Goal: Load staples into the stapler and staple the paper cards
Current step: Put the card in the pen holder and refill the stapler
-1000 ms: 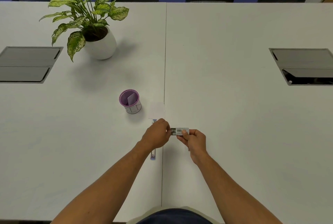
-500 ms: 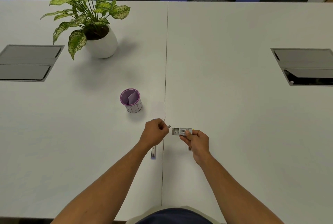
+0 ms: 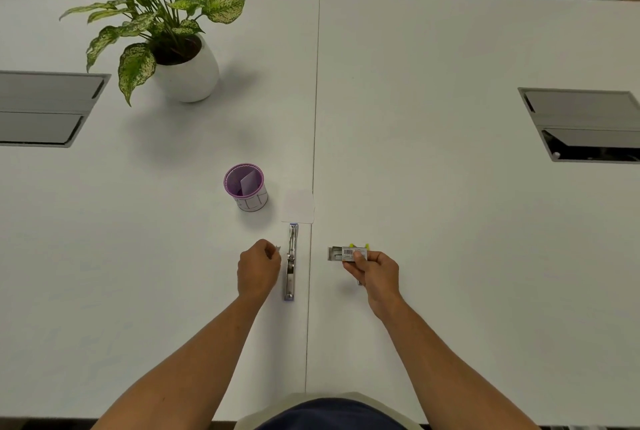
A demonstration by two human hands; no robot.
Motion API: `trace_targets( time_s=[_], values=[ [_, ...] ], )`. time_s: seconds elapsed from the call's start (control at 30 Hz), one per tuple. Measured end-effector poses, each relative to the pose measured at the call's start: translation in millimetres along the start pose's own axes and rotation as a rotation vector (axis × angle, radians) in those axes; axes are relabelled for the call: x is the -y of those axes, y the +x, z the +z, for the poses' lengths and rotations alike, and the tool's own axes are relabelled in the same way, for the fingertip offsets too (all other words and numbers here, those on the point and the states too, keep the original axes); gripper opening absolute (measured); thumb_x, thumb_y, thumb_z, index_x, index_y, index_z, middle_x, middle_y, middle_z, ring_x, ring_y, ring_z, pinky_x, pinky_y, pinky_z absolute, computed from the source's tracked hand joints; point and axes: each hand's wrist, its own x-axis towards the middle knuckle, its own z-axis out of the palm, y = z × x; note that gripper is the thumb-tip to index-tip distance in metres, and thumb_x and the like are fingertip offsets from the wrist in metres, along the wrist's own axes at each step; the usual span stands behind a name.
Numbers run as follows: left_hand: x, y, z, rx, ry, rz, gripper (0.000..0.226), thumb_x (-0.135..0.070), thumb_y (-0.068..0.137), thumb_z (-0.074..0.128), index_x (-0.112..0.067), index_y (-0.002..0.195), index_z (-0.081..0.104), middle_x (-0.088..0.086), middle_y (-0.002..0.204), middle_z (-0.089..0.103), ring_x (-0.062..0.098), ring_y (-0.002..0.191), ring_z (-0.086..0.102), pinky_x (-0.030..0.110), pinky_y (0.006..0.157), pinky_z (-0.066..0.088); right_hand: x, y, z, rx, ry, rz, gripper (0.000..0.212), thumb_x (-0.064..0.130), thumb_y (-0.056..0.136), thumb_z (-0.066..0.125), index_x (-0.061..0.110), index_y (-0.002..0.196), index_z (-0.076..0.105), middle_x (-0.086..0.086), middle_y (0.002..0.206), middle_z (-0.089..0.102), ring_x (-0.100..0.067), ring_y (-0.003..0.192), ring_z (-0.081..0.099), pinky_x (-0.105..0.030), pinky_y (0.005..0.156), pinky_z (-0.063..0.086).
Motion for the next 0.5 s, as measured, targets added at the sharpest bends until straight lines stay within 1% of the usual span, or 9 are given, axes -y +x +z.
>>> trace_targets(
  time_s=[0.1,0.17,0.27,0.33,0.43,0.5],
  values=[
    [9.5,-1.0,4.9,0.035,0.051,-0.014,0.011,-0.022,0.090,0.063,-0.014,0.083,0.061,-0.001,0.073,0.062,0.025,0.071,0.062,0.028,0.063,0.043,-2.2,0.6,-2.0,-0.011,0.010,0.010,0.002,-0.001,0.093,0.059,-0.001,0.095,0.061,-0.024,0.117,0.067,-0.028,0.087,0.070,-0.013,0.051,0.051],
    [14.0,0.5,8.1,0.068,0.059,-0.020,0.008,-0.019,0.089,0.062,-0.011,0.092,0.062,0.003,0.080,0.066,0.028,0.078,0.063,0.030,0.067,0.046,-2.0,1.9,-3.0,-0.014,0.018,0.005,0.003,-0.001,0.093,0.059,-0.001,0.095,0.061,-0.024,0.115,0.068,-0.025,0.082,0.072,-0.014,0.052,0.052],
    [19.1,3.3,11.0,0.094,0.063,-0.041,0.019,-0.022,0.089,0.063,-0.010,0.104,0.060,0.006,0.091,0.071,0.030,0.085,0.064,0.035,0.075,0.050,-0.8,4.0,-3.3,-0.020,0.013,0.000,0.003,0.000,0.093,0.060,-0.001,0.095,0.061,-0.023,0.110,0.070,-0.019,0.073,0.074,-0.016,0.052,0.051],
    [21.2,3.9,13.1,0.113,0.052,-0.041,0.026,-0.025,0.090,0.065,-0.010,0.110,0.058,0.008,0.094,0.071,0.030,0.087,0.065,0.037,0.078,0.052,0.1,5.0,-4.4,-0.022,0.014,-0.001,0.005,0.001,0.093,0.061,-0.001,0.097,0.062,-0.022,0.108,0.071,-0.022,0.075,0.073,-0.018,0.054,0.052],
    [22.1,3.7,15.4,0.123,0.023,-0.050,0.035,-0.024,0.089,0.066,-0.008,0.119,0.057,0.008,0.098,0.070,0.029,0.091,0.065,0.037,0.082,0.050,0.3,5.4,-5.8,-0.035,0.009,-0.008,0.009,0.002,0.093,0.061,-0.003,0.101,0.061,-0.022,0.109,0.071,-0.024,0.078,0.073,-0.016,0.051,0.050],
    [19.9,4.0,14.0,0.067,0.012,-0.028,0.029,-0.021,0.091,0.063,-0.007,0.116,0.059,0.008,0.096,0.070,0.025,0.087,0.063,0.033,0.077,0.047,-0.6,5.5,-4.5,-0.037,0.018,-0.012,0.007,0.001,0.093,0.061,-0.003,0.099,0.061,-0.023,0.110,0.070,-0.022,0.075,0.073,-0.015,0.048,0.048]
  ],
)
